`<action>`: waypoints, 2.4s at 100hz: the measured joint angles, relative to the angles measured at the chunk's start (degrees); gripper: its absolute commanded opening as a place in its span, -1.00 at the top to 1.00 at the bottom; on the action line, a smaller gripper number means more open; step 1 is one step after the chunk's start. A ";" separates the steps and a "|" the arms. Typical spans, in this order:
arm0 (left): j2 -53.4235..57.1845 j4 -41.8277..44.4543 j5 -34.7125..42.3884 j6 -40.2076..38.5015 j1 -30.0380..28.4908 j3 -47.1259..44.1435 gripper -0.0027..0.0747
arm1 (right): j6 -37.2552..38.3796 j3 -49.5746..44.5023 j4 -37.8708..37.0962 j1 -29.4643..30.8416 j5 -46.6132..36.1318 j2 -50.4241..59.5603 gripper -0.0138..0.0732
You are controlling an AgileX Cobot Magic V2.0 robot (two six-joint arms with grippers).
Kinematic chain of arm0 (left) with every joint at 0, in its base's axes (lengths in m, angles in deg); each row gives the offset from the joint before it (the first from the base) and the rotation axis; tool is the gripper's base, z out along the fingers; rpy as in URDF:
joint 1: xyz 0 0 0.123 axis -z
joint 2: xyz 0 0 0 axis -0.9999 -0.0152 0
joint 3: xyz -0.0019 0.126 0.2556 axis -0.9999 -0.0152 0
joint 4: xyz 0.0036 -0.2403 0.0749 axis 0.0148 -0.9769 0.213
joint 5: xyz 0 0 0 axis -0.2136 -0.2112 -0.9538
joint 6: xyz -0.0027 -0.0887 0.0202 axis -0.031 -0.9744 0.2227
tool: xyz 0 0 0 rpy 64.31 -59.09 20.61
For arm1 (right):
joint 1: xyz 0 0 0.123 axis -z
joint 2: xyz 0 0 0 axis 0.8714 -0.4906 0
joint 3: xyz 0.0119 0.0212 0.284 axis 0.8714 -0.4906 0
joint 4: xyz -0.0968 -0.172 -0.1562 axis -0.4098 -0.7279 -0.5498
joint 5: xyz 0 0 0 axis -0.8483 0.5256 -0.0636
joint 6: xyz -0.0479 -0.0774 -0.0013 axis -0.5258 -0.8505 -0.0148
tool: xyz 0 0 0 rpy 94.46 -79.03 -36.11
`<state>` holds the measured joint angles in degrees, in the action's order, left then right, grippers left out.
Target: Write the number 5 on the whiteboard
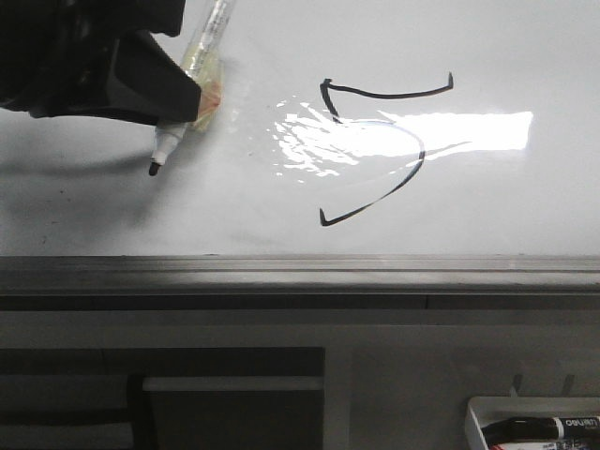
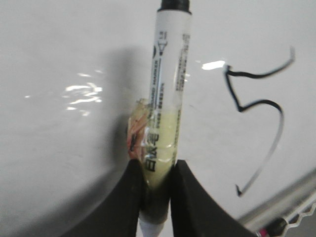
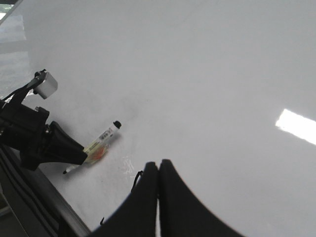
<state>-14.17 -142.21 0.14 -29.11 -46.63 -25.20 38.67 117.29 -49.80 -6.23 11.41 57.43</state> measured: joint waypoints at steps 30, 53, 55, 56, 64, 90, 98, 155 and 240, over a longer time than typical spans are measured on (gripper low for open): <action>-7.13 -4.94 2.61 -0.12 0.40 5.02 0.98 | 0.76 -1.59 -0.11 0.00 0.89 0.00 0.82; -9.20 -6.92 2.37 -0.12 0.68 7.56 0.98 | 2.10 -3.01 -0.11 0.00 0.89 0.00 0.82; -9.20 -6.76 2.37 -0.12 0.68 7.66 0.98 | 2.20 -3.01 -0.11 0.00 0.89 0.00 0.82; -9.20 -6.76 2.37 -0.12 0.68 7.66 0.98 | 2.20 -3.01 -0.11 0.00 0.89 0.00 0.82; -9.29 -5.84 2.49 -0.02 0.77 7.66 0.99 | 2.40 -3.01 -0.11 0.00 0.89 0.00 0.82; -9.29 -5.47 2.49 -0.02 0.77 7.66 0.99 | 2.77 -3.01 -0.11 0.00 0.89 0.00 0.82; -9.19 -5.47 2.38 -0.02 0.77 7.66 0.99 | 2.87 -3.01 -0.11 0.00 0.89 0.00 0.82; -10.13 -6.96 -0.24 0.09 -1.35 8.23 0.47 | 3.81 -3.01 -0.11 0.00 0.89 0.00 0.82; -10.44 -8.27 -3.14 -0.23 -1.97 8.97 -0.44 | 3.99 -3.01 -0.11 0.00 0.89 0.00 0.82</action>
<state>-24.62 -150.48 -3.00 -29.34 -48.60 -16.22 42.66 114.28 -49.92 -6.23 12.30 57.43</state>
